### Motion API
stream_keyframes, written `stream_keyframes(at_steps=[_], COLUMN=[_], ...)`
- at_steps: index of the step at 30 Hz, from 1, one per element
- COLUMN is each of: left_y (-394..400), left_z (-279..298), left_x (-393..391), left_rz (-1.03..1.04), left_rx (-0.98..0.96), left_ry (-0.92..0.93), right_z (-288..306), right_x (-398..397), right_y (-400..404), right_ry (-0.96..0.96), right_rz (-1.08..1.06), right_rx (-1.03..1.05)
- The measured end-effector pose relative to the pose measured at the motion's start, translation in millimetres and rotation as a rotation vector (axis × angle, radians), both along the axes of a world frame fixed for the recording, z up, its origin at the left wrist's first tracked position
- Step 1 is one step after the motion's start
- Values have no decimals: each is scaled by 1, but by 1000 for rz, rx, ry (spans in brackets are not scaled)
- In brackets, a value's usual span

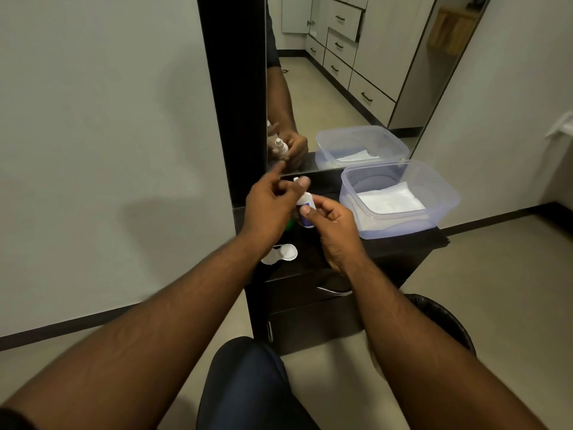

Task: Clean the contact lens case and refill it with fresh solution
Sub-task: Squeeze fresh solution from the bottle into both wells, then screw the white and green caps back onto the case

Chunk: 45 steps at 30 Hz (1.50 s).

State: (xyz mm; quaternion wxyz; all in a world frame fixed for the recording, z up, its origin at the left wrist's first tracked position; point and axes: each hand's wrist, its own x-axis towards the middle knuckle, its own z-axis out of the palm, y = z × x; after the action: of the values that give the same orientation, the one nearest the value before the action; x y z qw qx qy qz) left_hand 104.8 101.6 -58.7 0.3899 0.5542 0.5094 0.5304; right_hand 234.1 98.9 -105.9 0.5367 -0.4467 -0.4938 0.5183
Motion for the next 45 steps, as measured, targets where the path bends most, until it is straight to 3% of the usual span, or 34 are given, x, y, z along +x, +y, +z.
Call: stream_keyframes(at_steps=[4, 12, 24, 29, 33, 36, 39, 45], left_y=[-2, 6, 7, 4, 4, 9, 9, 6], left_z=[0, 10, 15, 24, 28, 17, 2, -10], left_x=[4, -2, -1, -15, -31, -48, -59, -59], left_rz=[101, -56, 7, -201, -252, -116, -111, -54], left_rx=[-19, -15, 57, 41, -15, -83, -234, -263], left_ry=[70, 129, 234, 254, 373, 630, 865, 913], right_z=[0, 5, 3, 0, 2, 1, 0, -5], right_x=[-2, -6, -11, -9, -8, -11, -17, -20], right_y=[-1, -5, -9, -5, -2, -2, -2, 0], right_ry=[-49, -78, -155, -222, -199, -178, -235, -477], right_rz=[4, -23, -155, -91, -183, -258, -336, -419], right_rx=[17, 51, 95, 77, 120, 79, 74, 91])
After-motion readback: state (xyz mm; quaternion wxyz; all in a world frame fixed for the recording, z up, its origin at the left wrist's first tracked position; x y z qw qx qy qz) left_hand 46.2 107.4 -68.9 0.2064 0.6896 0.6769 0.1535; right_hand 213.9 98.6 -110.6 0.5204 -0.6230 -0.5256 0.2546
